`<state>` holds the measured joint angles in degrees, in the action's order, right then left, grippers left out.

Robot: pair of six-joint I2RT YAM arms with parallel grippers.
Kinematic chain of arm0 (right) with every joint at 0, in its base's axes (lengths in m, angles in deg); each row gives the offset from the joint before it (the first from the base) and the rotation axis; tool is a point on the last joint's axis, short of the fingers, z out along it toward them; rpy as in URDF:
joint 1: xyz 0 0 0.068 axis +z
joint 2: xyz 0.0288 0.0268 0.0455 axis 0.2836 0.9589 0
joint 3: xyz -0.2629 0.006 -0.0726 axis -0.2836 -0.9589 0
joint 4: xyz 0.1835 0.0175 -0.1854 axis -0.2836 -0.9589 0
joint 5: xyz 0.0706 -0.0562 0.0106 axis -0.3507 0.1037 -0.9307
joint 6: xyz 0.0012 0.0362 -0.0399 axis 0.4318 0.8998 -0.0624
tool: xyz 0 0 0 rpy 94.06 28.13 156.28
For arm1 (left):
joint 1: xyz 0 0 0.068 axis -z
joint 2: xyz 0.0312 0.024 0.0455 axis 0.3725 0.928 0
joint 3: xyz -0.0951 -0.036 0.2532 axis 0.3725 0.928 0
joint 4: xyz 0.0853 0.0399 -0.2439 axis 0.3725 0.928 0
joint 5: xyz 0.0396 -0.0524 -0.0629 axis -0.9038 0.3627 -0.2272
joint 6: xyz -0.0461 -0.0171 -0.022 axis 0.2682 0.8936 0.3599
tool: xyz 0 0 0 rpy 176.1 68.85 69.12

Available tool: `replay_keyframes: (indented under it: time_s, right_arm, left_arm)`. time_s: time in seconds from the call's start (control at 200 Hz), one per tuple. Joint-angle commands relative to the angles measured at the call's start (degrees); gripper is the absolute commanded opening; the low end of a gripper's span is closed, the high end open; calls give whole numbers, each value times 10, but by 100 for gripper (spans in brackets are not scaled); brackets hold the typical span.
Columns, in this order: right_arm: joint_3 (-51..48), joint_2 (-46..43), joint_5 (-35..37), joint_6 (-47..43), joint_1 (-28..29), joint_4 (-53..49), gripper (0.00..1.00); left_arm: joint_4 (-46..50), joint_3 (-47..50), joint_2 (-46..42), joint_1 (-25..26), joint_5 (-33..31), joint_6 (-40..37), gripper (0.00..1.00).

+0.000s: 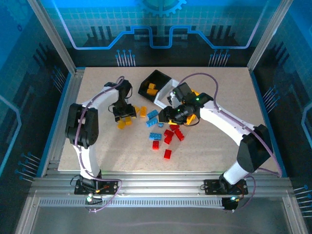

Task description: Sort the legos into containers by color

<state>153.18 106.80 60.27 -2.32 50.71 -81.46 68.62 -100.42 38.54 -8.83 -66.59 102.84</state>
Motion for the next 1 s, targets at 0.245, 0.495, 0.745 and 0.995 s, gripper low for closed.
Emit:
replay_keyframes:
  time_s: [0.245,0.495,0.745,0.995]
  right_arm:
    - [-12,-34,16,-2,0,-20,58]
    - [-15,-35,18,2,-7,-15,58]
    - [-9,-32,19,-1,-12,-14,58]
    - [-22,-52,20,-3,-30,-16,59]
  left_arm:
    - [14,-72,82,4,-22,-21,54]
    - [20,-79,97,4,-16,-20,39]
    - [39,-110,81,4,15,-5,35]
    - [-29,-209,68,-6,157,87,36]
